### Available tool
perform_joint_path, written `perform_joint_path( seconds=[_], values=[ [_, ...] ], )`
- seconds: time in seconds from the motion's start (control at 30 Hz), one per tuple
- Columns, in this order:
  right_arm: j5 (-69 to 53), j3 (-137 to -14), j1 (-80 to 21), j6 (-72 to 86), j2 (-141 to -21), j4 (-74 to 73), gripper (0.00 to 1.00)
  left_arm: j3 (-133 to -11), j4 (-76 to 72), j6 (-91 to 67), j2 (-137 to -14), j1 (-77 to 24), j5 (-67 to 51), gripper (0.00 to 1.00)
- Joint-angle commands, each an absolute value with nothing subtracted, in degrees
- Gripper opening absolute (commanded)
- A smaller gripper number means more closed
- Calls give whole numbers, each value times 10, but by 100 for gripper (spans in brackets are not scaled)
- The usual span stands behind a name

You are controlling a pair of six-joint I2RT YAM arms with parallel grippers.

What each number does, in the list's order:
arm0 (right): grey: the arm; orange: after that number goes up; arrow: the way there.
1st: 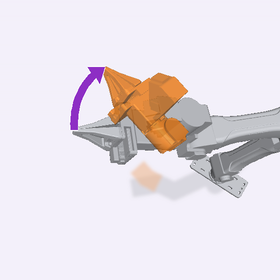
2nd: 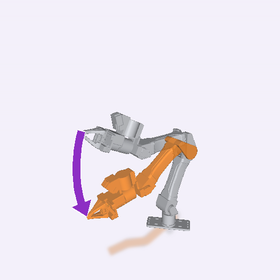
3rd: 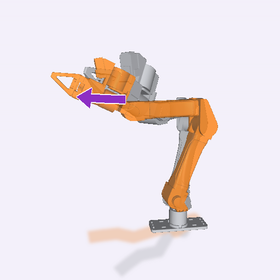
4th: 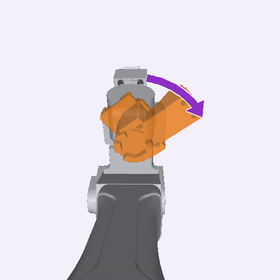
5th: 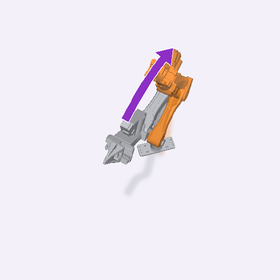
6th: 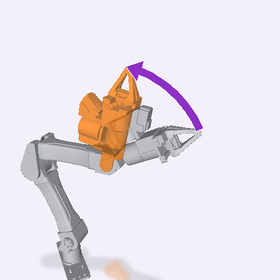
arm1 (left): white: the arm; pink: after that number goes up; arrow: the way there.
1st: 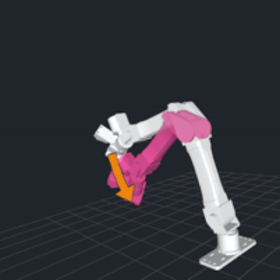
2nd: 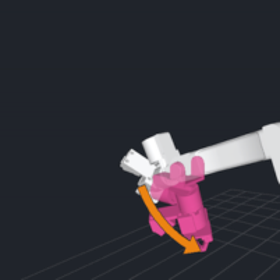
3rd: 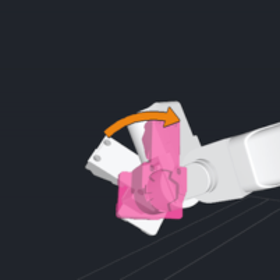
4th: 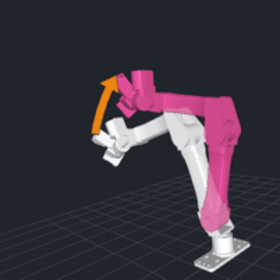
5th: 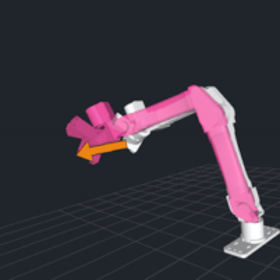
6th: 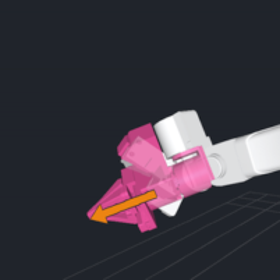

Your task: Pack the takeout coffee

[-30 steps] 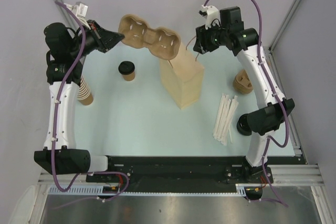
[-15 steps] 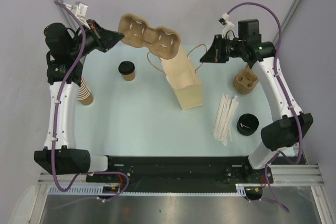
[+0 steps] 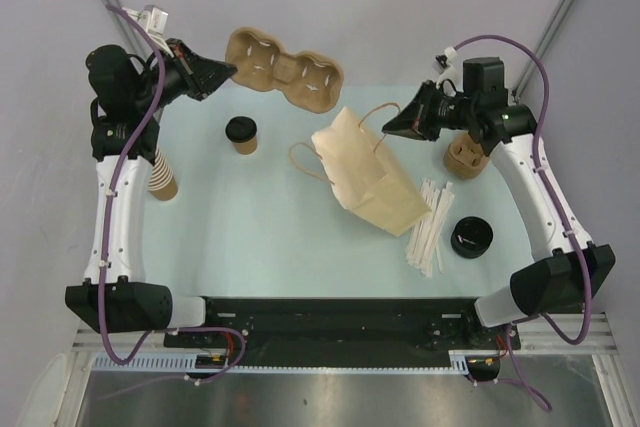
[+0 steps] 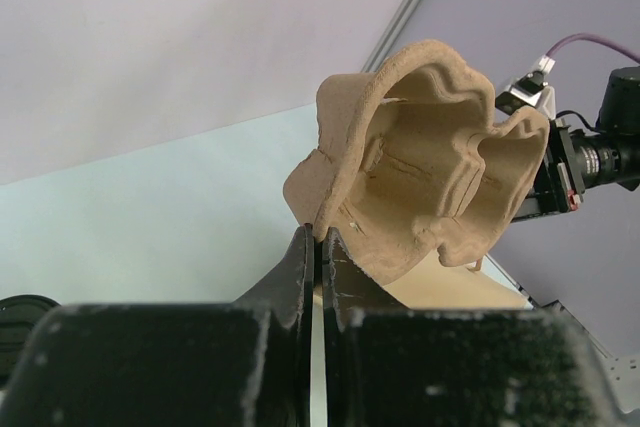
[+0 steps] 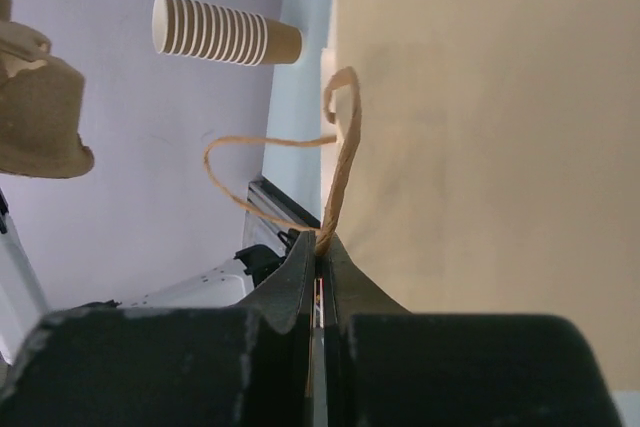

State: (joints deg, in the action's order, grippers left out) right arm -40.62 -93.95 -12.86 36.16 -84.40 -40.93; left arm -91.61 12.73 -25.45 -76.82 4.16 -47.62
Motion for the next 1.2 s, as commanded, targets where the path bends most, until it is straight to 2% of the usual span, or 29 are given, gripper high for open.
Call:
perform_joint_path(
  seconds=[0.0,0.2,0.4,0.53,0.73,1.0,1.03,1.07,1.13,1.17],
  values=[
    [-403,-918,-103,393,-808,-432,0,-918,115,-250,-755,47,-478,0],
    [-445,-913,-100,491,-803,-328,0,-912,99,-258,-762,47,-479,0],
    [-404,-872,-199,588,-796,-141,0,-918,92,-267,-755,47,-474,0],
    [-359,-843,-241,653,-797,-74,0,-923,94,-267,-753,47,-467,0],
    [-316,-823,-244,693,-786,-83,0,-922,91,-272,-752,49,-462,0],
    [-301,-720,-240,581,-692,-194,1,-916,95,-264,-760,51,-471,0],
    [-298,-715,-242,566,-684,-202,7,-916,95,-261,-761,50,-471,0],
    [-298,-705,-243,555,-677,-210,31,-916,98,-261,-762,51,-471,0],
    [-299,-701,-244,522,-659,-232,40,-917,99,-259,-762,51,-472,0],
    [-297,-700,-244,513,-655,-242,50,-917,101,-259,-763,51,-474,0]
  ],
)
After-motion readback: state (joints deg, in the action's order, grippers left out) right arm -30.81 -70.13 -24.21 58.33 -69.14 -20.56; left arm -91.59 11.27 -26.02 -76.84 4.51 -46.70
